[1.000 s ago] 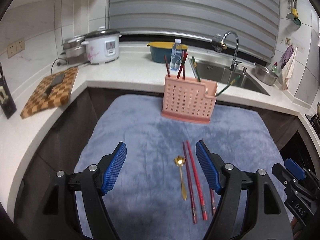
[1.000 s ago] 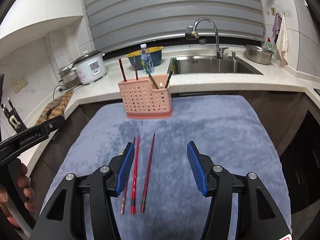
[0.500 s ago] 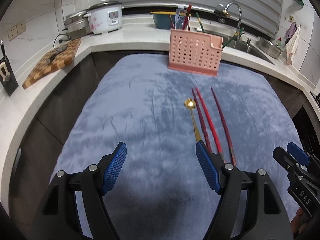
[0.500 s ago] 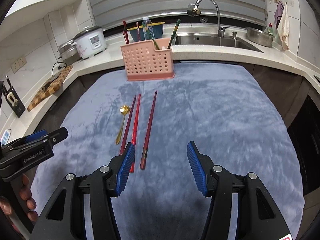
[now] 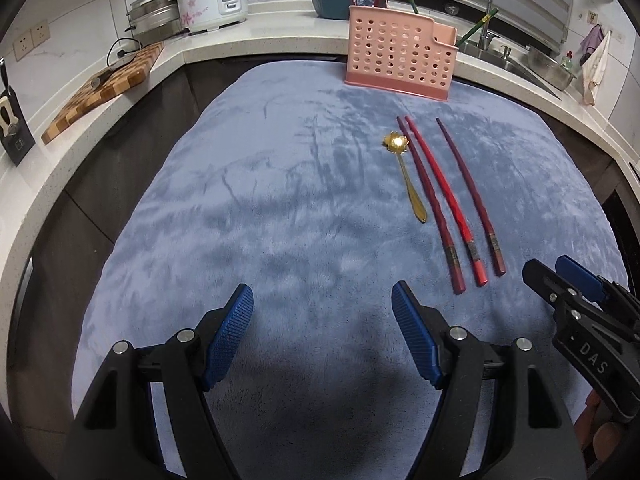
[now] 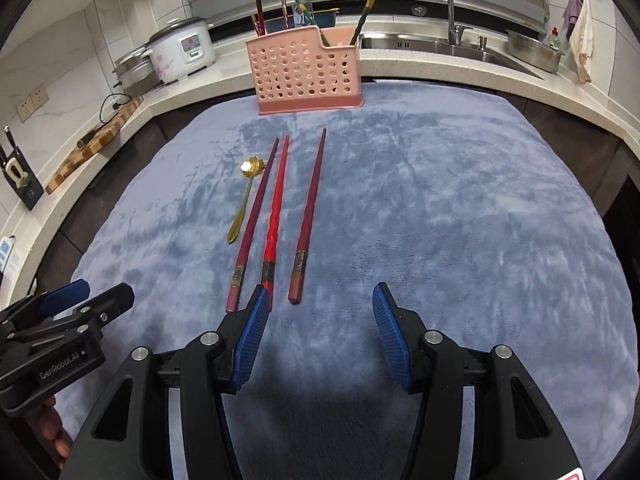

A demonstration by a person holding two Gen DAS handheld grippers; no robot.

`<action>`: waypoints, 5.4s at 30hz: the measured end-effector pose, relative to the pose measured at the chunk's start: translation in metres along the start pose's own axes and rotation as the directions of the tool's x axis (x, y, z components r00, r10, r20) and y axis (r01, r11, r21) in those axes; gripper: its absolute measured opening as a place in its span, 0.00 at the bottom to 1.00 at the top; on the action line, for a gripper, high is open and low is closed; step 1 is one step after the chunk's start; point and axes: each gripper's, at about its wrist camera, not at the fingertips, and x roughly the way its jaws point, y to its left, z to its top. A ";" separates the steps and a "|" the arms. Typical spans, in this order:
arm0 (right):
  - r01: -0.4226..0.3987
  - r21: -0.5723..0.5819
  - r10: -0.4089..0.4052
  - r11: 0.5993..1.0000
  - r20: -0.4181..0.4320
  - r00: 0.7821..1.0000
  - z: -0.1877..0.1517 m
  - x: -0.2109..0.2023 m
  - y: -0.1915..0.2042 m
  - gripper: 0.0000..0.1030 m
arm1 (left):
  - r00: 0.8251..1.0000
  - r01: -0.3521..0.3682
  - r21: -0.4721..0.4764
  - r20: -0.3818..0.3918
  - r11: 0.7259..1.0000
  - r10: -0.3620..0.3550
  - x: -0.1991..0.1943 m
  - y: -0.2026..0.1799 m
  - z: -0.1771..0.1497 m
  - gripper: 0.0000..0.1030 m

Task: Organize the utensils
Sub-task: 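Withdraw both open tools back over the remaining utensils, then grasp a dark-red chopstick with the right tool while the left tool grasps the gold spoon, then carry the spoon and chopstick to the pink caddy and release them inside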

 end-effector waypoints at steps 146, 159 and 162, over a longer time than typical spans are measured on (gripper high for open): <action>-0.123 0.092 0.083 0.988 0.355 0.931 0.125 -0.138 -0.036 0.07 | 0.971 0.229 -0.213 -0.016 0.950 -0.238 0.056 0.057 0.012 0.19; -0.129 0.096 0.087 0.987 0.351 0.932 0.124 -0.135 -0.035 0.07 | 0.976 0.213 -0.108 -0.029 0.971 -0.217 0.038 0.040 0.011 0.02; -0.130 0.095 0.088 0.987 0.357 0.930 0.123 -0.135 -0.035 0.07 | 0.979 0.205 -0.063 0.011 0.977 -0.205 0.014 0.033 0.018 0.01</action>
